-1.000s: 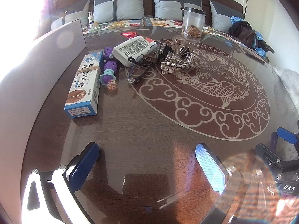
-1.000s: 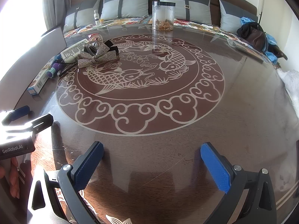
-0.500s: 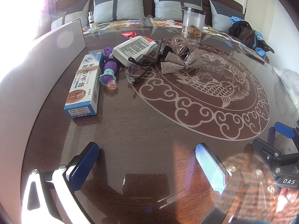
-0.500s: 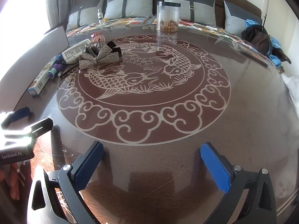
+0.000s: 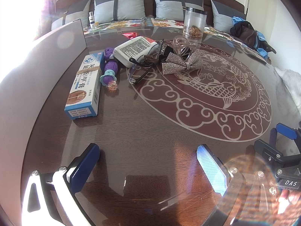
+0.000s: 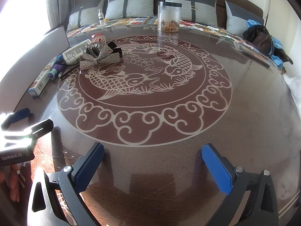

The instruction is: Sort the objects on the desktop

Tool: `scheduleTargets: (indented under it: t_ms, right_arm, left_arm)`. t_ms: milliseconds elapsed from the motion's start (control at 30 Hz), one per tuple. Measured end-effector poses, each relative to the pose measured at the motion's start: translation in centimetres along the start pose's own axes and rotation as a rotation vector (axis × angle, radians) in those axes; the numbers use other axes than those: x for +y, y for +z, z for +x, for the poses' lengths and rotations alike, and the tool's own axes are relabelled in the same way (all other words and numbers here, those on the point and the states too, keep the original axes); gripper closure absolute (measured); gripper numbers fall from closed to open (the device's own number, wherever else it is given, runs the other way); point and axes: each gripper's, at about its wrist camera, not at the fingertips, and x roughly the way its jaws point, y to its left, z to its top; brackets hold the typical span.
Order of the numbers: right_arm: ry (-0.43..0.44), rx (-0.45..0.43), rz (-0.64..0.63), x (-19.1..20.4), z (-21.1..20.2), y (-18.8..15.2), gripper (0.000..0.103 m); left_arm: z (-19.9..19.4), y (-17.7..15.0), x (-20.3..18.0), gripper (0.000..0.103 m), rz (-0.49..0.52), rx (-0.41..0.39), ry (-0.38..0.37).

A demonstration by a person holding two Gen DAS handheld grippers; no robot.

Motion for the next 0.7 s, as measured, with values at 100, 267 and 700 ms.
scheduleTargets:
  t_ms: [100,267,700]
  right_arm:
    - [0.000,0.000,0.000,0.0,0.0,0.0,0.000]
    - [0.000,0.000,0.000,0.0,0.0,0.0,0.000]
    - [0.000,0.000,0.000,-0.1,0.0,0.0,0.000]
  left_arm:
    - [0.0,0.0,0.0,0.000,0.000,0.000,0.000]
    - [0.0,0.0,0.0,0.000,0.000,0.000,0.000]
    - [-3.5,1.2,4.4,0.000,-0.195,-0.106,0.028]
